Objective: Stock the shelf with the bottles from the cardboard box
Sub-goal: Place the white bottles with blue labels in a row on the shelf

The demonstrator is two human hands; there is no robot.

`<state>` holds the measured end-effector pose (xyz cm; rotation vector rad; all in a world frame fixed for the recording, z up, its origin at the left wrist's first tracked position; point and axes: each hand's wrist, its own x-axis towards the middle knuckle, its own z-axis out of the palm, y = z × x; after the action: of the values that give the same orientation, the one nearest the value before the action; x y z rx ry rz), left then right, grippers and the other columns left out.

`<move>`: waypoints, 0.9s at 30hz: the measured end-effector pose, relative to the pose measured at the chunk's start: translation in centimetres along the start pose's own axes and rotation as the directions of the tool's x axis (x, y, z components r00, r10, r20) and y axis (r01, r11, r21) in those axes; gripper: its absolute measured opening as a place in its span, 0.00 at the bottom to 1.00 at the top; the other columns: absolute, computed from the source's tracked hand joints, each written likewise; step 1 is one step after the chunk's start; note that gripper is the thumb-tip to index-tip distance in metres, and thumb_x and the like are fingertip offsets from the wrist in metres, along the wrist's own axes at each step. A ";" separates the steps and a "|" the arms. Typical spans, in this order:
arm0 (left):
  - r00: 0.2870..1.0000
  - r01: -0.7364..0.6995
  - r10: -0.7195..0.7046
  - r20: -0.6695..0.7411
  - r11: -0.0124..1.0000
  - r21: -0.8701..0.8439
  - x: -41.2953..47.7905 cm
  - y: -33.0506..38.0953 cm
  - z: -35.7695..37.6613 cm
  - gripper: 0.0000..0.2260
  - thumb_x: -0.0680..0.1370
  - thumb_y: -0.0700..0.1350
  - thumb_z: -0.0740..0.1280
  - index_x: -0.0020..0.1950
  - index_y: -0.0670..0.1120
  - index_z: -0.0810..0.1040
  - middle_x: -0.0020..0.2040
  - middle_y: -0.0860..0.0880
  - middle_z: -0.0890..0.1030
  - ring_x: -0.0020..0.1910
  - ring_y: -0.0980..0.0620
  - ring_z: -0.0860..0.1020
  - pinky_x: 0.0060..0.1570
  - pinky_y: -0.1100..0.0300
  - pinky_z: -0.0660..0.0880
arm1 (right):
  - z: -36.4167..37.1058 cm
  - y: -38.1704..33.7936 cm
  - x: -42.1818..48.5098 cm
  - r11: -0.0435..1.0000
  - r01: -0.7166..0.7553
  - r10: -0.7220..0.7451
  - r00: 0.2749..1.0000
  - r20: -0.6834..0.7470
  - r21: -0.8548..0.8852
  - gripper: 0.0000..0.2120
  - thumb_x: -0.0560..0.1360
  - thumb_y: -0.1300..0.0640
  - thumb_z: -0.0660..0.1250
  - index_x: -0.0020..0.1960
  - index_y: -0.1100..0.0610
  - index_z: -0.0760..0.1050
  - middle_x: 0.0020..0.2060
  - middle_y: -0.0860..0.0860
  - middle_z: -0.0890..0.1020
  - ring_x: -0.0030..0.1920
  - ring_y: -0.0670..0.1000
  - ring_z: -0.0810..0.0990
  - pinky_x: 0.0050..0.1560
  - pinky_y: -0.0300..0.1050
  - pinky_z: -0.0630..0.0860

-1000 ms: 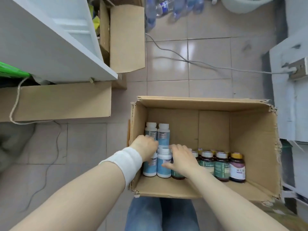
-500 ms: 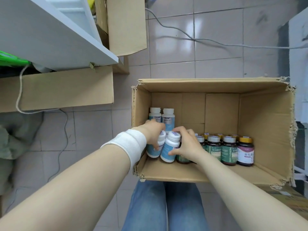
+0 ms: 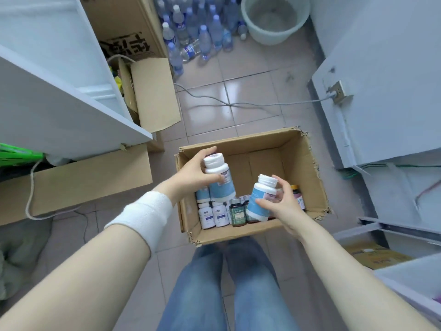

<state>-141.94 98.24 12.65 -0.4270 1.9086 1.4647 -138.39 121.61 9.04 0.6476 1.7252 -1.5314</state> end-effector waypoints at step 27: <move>0.344 -0.542 0.552 0.759 0.777 -0.320 -45.1 13.8 31.2 0.07 0.80 0.45 0.58 0.54 0.45 0.73 0.44 0.50 0.81 0.38 0.57 0.82 0.39 0.61 0.79 | -2.9 16.4 -58.6 0.468 0.791 -0.297 0.561 -0.772 0.395 0.45 0.43 0.42 0.83 0.55 0.59 0.75 0.46 0.51 0.85 0.44 0.46 0.84 0.40 0.41 0.80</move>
<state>-108.54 125.36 49.44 0.9242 1.2313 1.6352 -90.72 132.77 45.20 1.1135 1.8678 -2.8651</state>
